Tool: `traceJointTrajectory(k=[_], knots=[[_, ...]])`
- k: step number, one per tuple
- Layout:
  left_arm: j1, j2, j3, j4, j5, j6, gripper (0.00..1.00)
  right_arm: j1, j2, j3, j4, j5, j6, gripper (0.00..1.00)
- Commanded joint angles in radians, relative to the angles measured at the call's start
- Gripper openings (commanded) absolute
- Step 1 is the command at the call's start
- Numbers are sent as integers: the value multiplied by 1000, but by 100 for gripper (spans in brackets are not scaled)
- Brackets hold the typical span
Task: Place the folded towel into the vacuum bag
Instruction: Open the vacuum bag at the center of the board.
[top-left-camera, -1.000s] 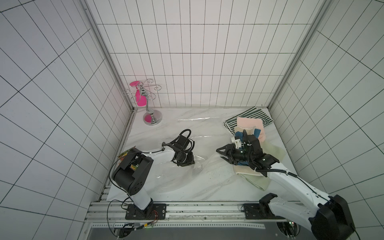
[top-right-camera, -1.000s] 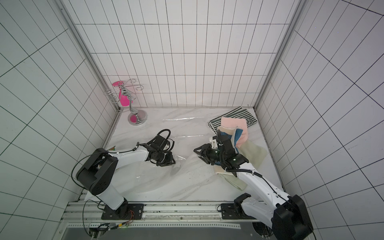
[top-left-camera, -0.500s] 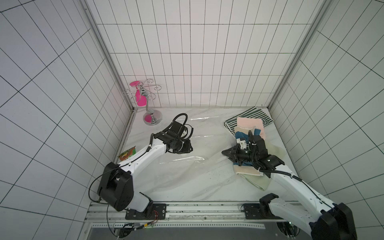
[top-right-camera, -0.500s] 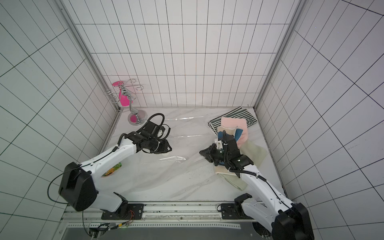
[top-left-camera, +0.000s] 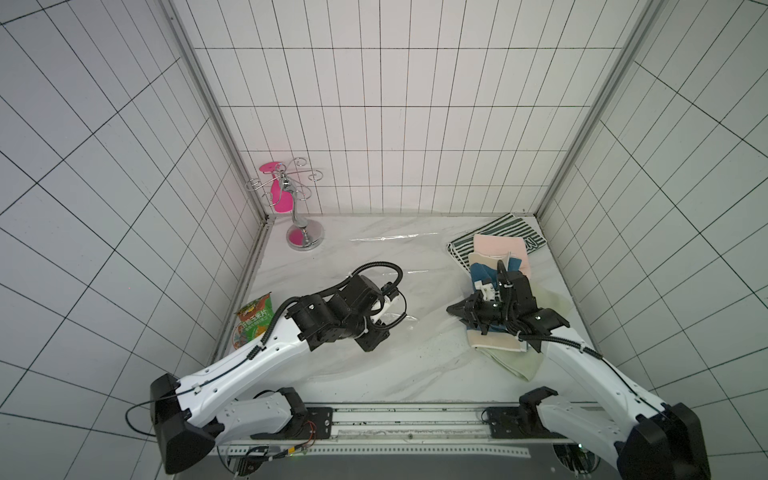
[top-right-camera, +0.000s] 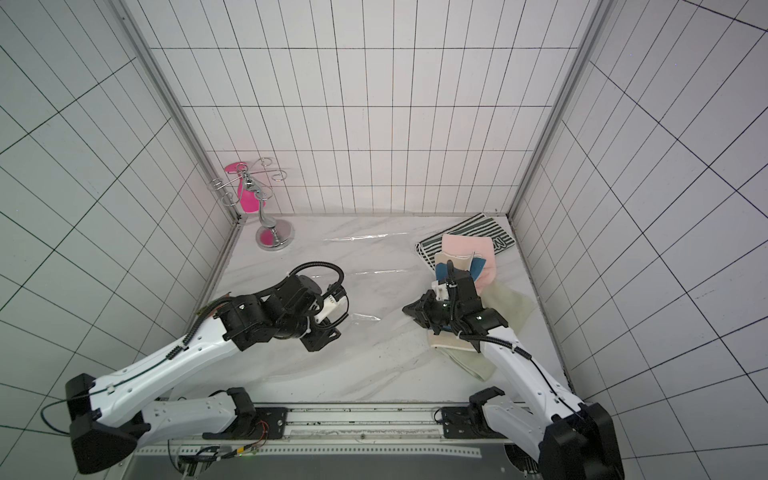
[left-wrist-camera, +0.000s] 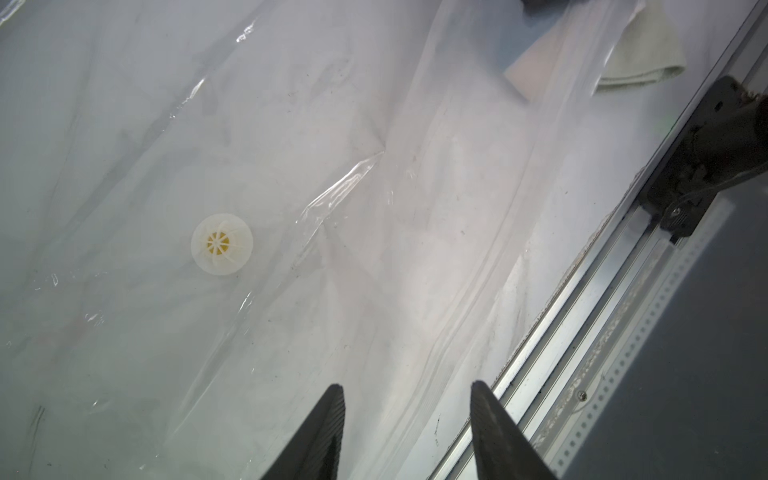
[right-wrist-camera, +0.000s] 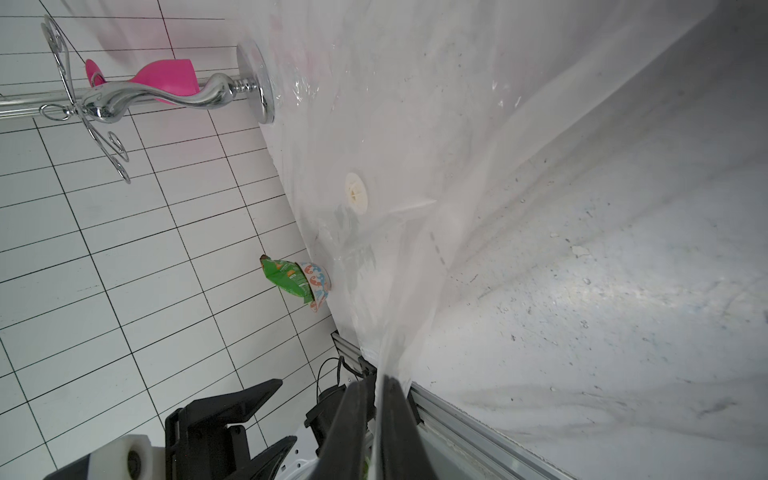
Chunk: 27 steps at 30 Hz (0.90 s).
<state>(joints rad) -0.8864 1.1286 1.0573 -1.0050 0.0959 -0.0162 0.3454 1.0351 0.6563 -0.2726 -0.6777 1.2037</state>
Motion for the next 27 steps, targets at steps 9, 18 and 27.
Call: traceJointTrajectory(k=[9, 18, 27], knots=[[-114, -17, -92, 141, -11, 142, 62, -26, -4, 56, -29, -35, -6, 13], [-137, -29, -177, 225, -72, 178, 63, -34, -11, 55, -29, -46, 0, 13], [-144, -25, -230, 239, -123, 223, 63, -37, -10, 57, -28, -49, 0, 12]])
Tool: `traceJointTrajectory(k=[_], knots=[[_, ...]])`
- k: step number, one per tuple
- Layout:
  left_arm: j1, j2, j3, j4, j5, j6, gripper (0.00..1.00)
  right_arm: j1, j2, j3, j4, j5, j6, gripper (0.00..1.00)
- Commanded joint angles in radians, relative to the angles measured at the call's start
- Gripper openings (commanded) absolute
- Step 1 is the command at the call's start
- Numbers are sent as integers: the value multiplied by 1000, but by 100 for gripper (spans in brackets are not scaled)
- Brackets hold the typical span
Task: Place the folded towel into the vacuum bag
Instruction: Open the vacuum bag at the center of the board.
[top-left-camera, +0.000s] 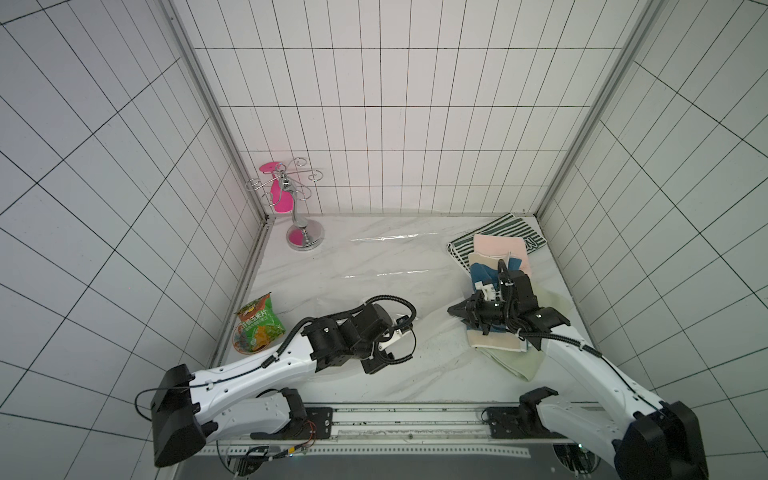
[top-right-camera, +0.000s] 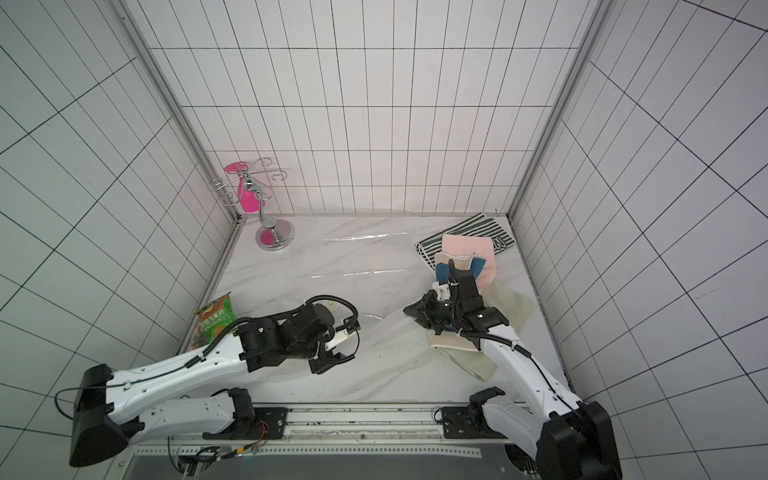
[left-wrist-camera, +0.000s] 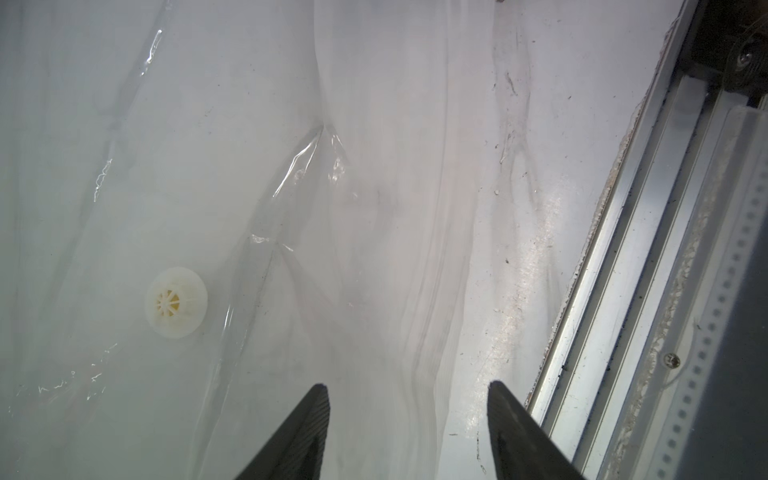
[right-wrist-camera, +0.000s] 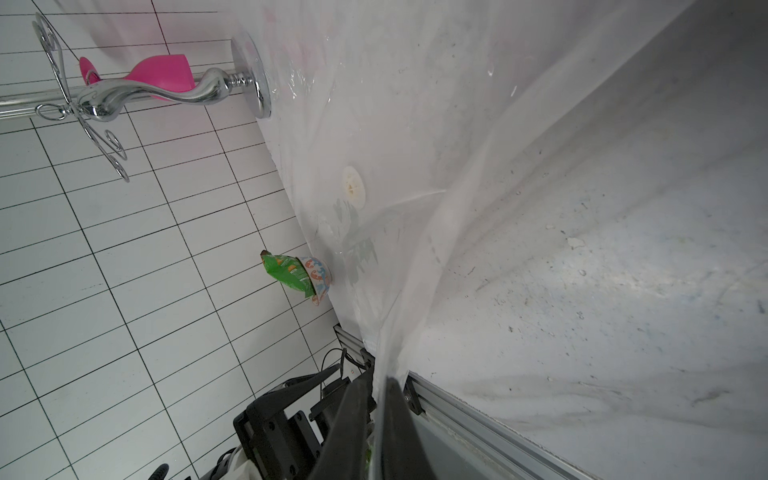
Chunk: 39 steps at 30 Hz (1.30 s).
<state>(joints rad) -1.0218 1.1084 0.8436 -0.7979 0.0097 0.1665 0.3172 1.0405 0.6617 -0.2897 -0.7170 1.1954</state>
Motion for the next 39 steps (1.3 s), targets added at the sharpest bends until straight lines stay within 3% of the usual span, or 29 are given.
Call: traceJointTrajectory(k=[1, 20, 34, 39], knots=[[-11, 2, -20, 36, -57, 47, 63, -8, -16, 52, -11, -10, 8, 12], [-14, 82, 7, 54, -139, 40, 60, -12, -34, 47, -9, -15, 13, 12], [-13, 163, 6, 122, -177, -41, 41, -25, -33, 50, 0, -35, 11, 12], [-10, 174, 55, 125, -302, -41, 27, -44, -34, 25, 0, -36, 15, 13]])
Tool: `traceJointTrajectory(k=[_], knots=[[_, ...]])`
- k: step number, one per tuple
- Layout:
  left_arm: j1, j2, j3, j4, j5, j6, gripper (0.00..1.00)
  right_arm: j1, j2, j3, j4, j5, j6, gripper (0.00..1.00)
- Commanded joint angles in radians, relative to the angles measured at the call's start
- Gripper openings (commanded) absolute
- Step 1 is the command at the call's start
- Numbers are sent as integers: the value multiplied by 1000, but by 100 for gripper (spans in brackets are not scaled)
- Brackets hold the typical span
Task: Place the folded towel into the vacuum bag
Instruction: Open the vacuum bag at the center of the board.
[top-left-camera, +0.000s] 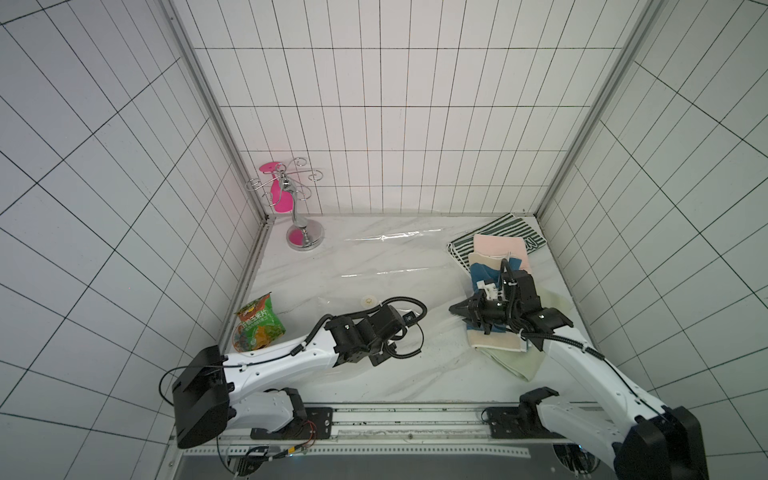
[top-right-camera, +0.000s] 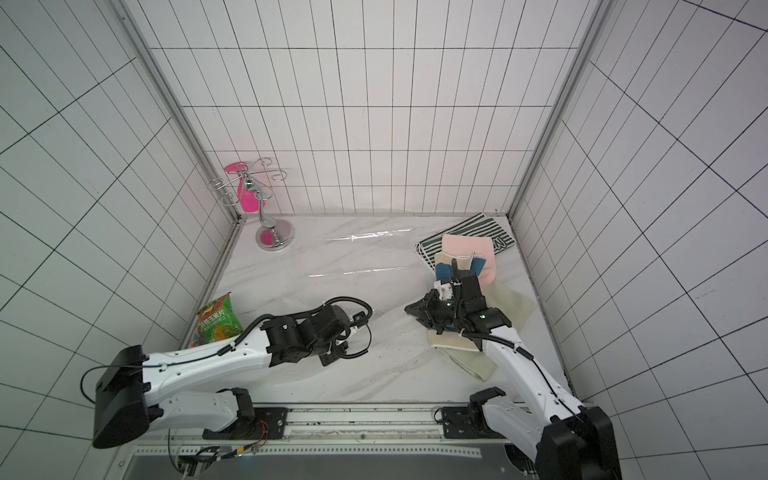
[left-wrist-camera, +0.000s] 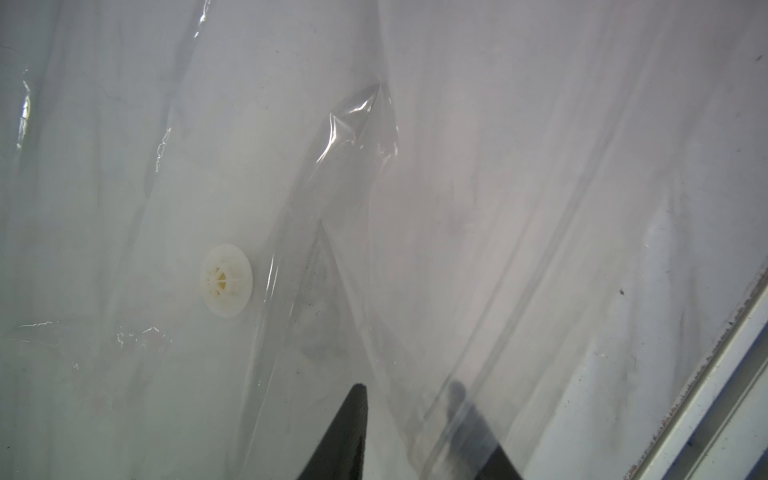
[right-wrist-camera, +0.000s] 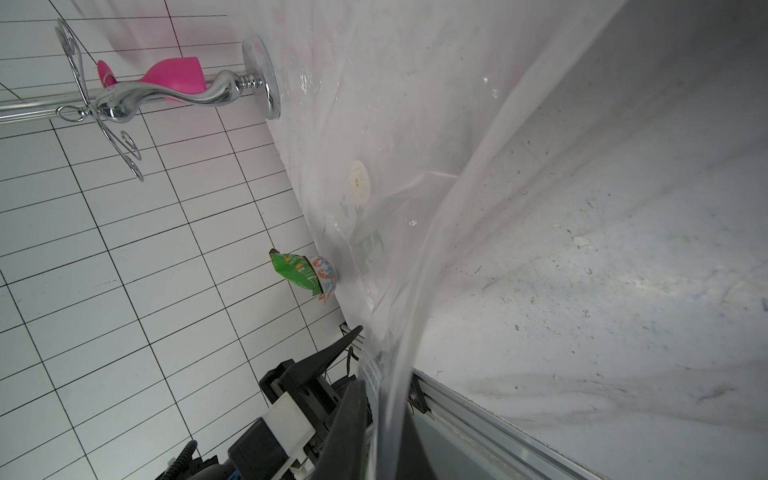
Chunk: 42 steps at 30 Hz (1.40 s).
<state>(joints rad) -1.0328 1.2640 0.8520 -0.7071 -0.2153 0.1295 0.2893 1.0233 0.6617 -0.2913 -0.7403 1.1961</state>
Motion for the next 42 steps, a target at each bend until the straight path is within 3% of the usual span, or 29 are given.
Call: traceJointTrajectory(k=[1, 5, 9, 10, 12, 15, 21, 26, 30, 36, 42], knots=[[2, 33, 67, 20, -67, -11, 23, -18, -17, 21, 2, -13, 16, 14], [2, 121, 110, -3, -4, -43, 4, -25, -38, 16, 1, -13, 22, 15], [1, 172, 142, -22, -20, -50, 0, -36, -55, 15, -10, -11, 22, 17], [0, 168, 155, -29, -17, -50, 0, -42, -57, 18, -30, -4, 11, 22], [1, 147, 180, -41, 8, -44, 0, -59, -54, 36, -127, 23, -40, 48], [5, 127, 194, -50, 43, -40, 0, -68, -68, 115, -316, 113, -149, 66], [115, 187, 256, -69, 181, -133, 0, -67, -119, 274, -593, 319, -256, 70], [126, 258, 326, -83, 342, -173, 0, -41, -165, 395, -720, 430, -284, 63], [123, 297, 328, -87, 524, -164, 0, 64, -199, 426, -688, 454, -225, 39], [118, 412, 323, -52, 572, -224, 0, 258, -218, 256, -452, 496, -60, 12], [134, 433, 301, 12, 598, -281, 0, 412, -183, 70, -172, 551, 118, 6]])
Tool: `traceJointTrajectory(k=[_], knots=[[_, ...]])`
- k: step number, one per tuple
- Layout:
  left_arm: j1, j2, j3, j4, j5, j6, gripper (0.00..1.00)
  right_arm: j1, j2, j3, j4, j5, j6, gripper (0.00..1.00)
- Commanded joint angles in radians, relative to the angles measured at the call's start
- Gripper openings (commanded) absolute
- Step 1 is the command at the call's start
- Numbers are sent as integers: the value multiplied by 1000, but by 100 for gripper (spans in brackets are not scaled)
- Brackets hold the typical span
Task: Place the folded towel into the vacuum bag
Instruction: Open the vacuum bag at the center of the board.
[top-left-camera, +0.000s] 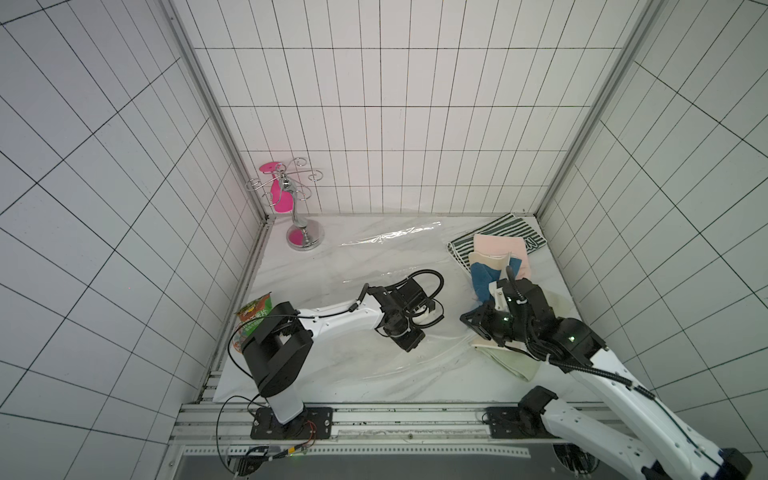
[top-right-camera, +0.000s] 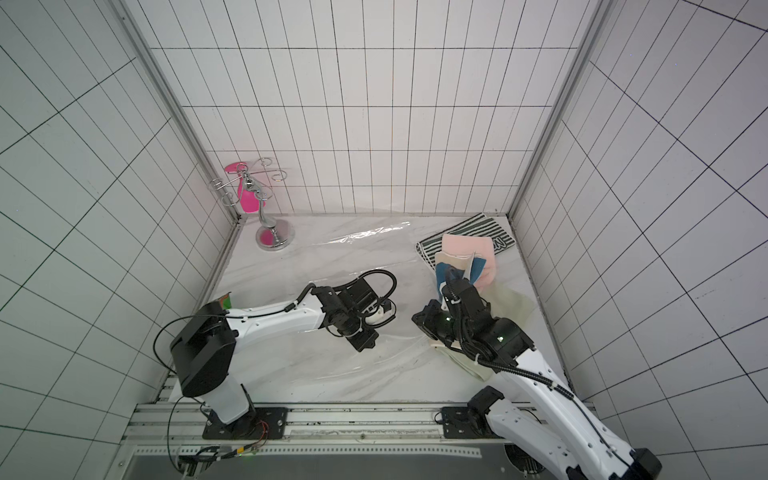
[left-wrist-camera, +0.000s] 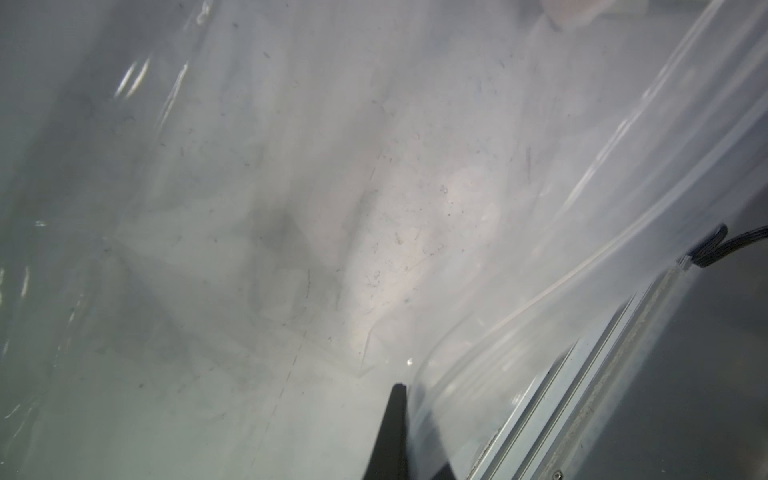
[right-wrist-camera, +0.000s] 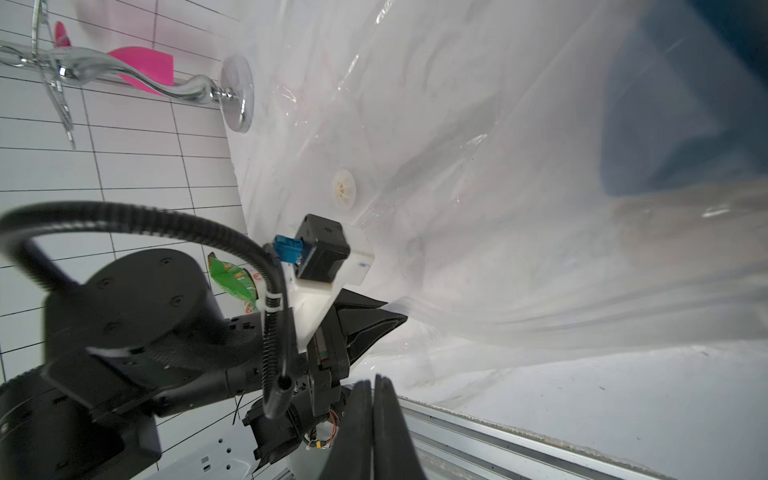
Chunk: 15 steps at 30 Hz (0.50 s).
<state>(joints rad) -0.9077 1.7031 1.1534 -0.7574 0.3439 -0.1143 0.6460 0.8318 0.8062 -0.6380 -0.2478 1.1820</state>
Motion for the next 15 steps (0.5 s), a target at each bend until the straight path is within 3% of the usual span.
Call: traceJointTrajectory(k=[1, 7, 15], knots=[[11, -8, 0, 62, 32, -38, 0, 77, 21, -94, 210, 68, 154, 5], [60, -32, 2, 98, 45, -75, 0, 195, 138, -204, 418, 152, 240, 0], [110, -93, 43, 74, 13, -105, 0, 211, 321, -344, 680, 264, 273, 0]])
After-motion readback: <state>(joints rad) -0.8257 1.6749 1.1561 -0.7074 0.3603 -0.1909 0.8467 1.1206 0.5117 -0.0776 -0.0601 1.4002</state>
